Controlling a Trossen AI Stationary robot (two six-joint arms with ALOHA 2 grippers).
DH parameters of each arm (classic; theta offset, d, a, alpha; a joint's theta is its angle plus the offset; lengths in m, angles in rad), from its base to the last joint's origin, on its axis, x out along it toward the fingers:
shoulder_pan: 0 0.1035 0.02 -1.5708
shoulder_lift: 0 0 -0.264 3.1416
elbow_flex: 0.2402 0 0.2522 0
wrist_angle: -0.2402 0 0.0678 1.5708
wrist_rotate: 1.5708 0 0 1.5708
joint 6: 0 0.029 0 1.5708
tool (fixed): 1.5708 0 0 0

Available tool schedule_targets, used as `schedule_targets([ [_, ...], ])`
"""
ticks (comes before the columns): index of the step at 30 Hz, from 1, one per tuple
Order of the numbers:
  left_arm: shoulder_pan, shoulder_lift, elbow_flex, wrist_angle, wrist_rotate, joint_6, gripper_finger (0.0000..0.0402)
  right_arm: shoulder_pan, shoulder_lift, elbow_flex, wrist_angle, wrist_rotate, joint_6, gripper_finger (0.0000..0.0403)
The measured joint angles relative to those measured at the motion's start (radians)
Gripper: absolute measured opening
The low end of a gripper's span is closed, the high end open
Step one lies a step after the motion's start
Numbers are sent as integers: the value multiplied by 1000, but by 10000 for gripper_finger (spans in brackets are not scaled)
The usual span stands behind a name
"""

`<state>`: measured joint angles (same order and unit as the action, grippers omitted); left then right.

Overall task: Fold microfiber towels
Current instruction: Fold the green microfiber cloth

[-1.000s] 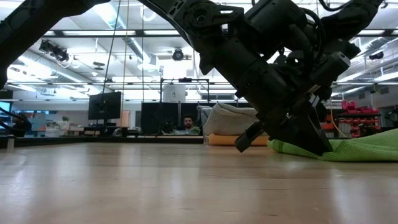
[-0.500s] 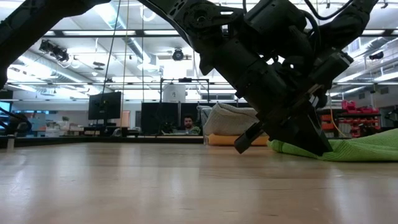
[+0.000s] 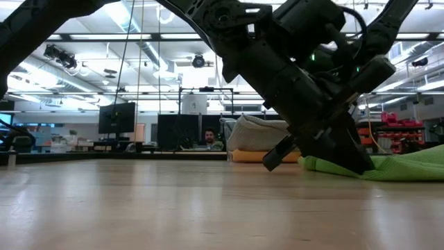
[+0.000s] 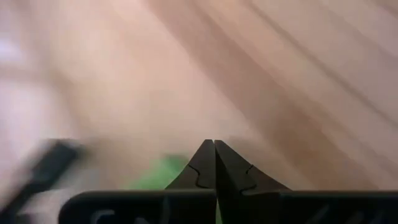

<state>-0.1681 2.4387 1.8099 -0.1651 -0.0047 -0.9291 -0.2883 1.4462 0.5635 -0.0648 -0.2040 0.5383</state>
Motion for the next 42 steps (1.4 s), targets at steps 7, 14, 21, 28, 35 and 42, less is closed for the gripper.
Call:
schedule_targets([
  [7,-6,0,0,-2,12,-3,21,-53,10,-4,-18,-50,-15,0],
  [14,-6,0,0,-2,10,29,18,26,-90,-3,-76,-72,1,0],
  [21,-4,0,0,-2,9,77,10,123,-101,-3,-192,-63,16,0],
  [28,-5,0,-2,-4,8,132,24,147,-56,-2,-156,-34,5,0],
  [35,-10,0,-2,5,38,258,6,118,-54,-2,-136,-30,-30,0],
  [42,-11,0,-2,24,57,409,22,111,-54,-2,-138,-33,-68,0],
])
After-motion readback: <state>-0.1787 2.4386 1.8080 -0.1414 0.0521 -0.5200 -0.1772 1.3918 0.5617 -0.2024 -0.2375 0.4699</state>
